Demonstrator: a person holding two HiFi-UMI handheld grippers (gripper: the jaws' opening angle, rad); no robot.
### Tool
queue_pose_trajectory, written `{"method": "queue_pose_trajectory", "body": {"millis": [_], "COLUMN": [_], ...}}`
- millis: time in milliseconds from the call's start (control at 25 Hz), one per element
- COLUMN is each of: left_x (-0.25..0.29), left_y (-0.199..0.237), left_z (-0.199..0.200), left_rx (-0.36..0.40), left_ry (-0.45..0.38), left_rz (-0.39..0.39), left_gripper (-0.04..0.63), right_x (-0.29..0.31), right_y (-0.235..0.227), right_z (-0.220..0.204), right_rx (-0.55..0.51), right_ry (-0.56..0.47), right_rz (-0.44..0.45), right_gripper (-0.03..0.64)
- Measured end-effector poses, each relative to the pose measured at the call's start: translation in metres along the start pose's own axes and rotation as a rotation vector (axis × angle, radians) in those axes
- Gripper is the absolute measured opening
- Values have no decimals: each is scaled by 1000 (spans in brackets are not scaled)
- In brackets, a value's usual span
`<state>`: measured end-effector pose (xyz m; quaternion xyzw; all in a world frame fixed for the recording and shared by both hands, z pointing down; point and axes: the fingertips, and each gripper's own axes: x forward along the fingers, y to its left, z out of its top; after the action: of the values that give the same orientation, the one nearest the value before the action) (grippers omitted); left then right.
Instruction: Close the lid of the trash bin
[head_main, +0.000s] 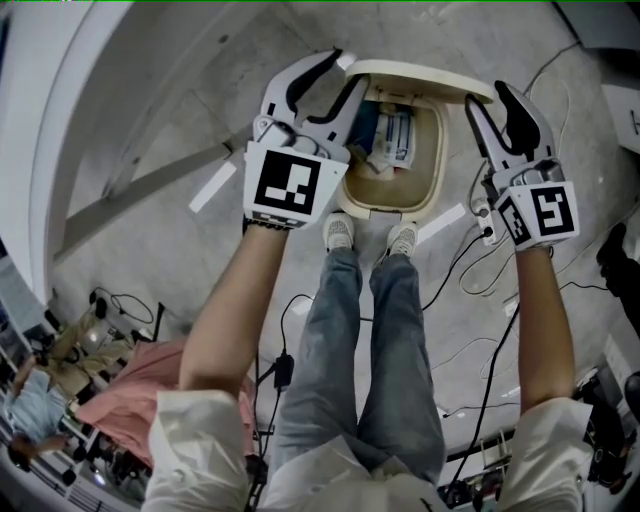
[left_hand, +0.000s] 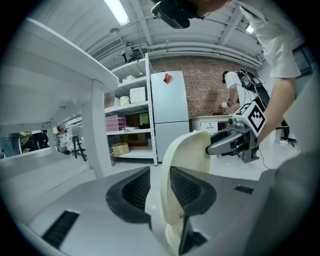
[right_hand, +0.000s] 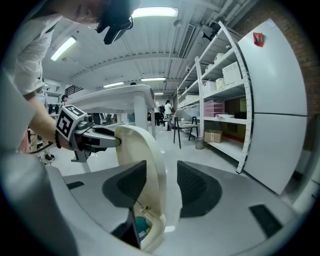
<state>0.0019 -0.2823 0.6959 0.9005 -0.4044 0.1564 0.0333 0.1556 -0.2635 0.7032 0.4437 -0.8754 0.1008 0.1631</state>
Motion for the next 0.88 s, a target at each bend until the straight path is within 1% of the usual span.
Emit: {"method": "queue_pose_trajectory", "body": {"millis": [280, 480, 760, 880], "left_x": [-3, -4, -6, -6], "left_y": [0, -3, -6, -7], "left_z": [0, 1, 4, 4], "left_rx": [11, 26, 48, 56], "left_ry": [-1, -4, -4, -5], "left_rz": [-1, -6, -12, -11], "left_gripper": [123, 106, 64, 61], "right_x": [1, -1, -4, -4], "right_y": [-1, -2, 0, 0], "right_z": [3, 1, -1, 0], "right_rx": [-22, -36, -46, -55], "right_ry": [-8, -9, 6, 13], "right_rz": [-25, -30, -47, -57], "right_gripper": [143, 126, 75, 64]}}
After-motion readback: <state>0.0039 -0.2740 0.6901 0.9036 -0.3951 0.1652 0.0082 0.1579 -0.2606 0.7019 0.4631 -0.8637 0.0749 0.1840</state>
